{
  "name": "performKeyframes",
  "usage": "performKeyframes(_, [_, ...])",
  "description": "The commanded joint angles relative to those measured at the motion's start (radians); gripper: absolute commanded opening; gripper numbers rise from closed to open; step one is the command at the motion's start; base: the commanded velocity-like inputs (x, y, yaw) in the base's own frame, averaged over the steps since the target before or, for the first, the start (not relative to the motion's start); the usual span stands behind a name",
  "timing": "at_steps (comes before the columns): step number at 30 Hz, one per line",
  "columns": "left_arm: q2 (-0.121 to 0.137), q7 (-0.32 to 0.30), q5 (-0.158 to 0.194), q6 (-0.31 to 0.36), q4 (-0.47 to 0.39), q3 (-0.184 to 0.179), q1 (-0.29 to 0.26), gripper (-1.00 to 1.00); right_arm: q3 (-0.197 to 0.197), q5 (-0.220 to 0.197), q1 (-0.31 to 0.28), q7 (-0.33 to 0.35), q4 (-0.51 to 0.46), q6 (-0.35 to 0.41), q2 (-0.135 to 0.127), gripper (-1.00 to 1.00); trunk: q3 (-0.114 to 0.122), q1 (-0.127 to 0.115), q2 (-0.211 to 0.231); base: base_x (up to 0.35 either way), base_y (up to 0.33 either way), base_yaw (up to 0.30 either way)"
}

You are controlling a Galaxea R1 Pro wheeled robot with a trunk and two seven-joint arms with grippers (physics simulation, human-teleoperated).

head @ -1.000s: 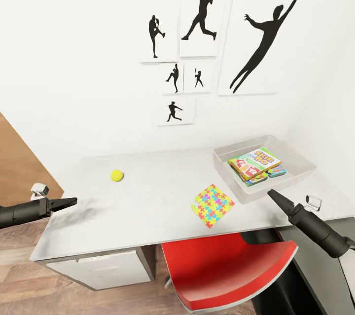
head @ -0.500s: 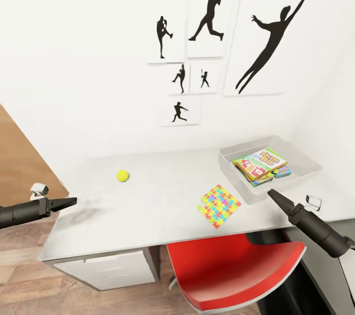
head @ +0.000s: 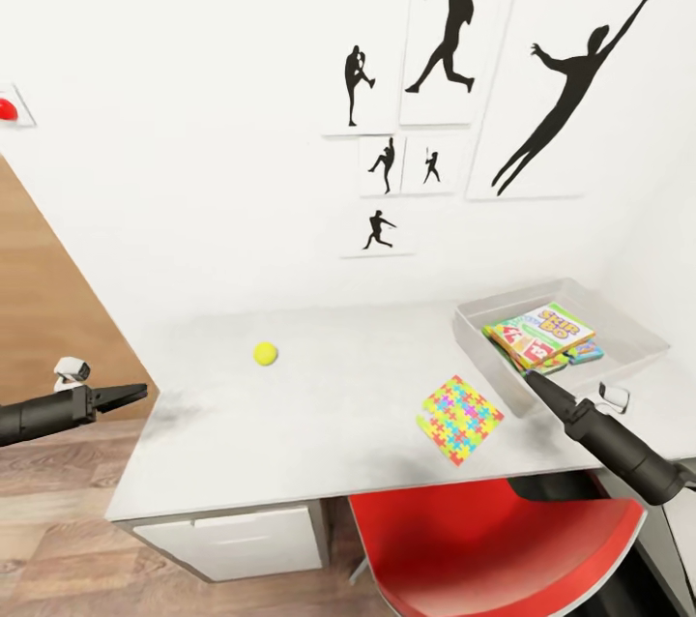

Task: Put all the toys in the child's room - the three board games (two on the bed and one on the table), the two jigsaw puzzles on the table, and the tennis ball on the table - inside the toy box on the table in the child's room.

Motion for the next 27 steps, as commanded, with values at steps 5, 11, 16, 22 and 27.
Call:
performKeyframes(5, [0.0, -0.004, -0.001, 0.011, 0.0, 0.001, -0.001, 1.0, 0.0, -0.006, 0.006, 0.003, 0.0, 0.007, 0.0, 1.0, 0.006, 0.001, -0.002, 0.034, 0.021, 0.069])
performKeyframes(11, [0.001, -0.004, 0.0, 0.007, 0.0, 0.001, 0.0, 1.0, 0.0, -0.006, 0.011, 0.003, 0.001, 0.007, 0.0, 1.0, 0.016, 0.001, -0.002, 0.144, 0.092, 0.039])
performKeyframes(16, [0.0, -0.004, 0.001, -0.007, 0.0, 0.001, 0.001, 1.0, 0.0, -0.006, 0.011, 0.004, 0.001, 0.007, 0.0, 1.0, 0.024, 0.001, -0.002, 0.031, 0.018, 0.005])
performKeyframes(22, [0.0, -0.004, 0.001, -0.01, 0.0, 0.001, 0.001, 1.0, -0.001, -0.006, 0.012, 0.005, 0.004, -0.014, 0.0, 1.0, 0.034, 0.001, -0.002, 0.005, 0.003, 0.001])
performKeyframes(27, [0.001, -0.004, 0.001, -0.011, 0.0, 0.001, 0.001, 1.0, -0.001, -0.007, 0.012, 0.004, 0.009, -0.041, 0.0, 1.0, 0.043, 0.001, -0.002, 0.0, 0.0, 0.0])
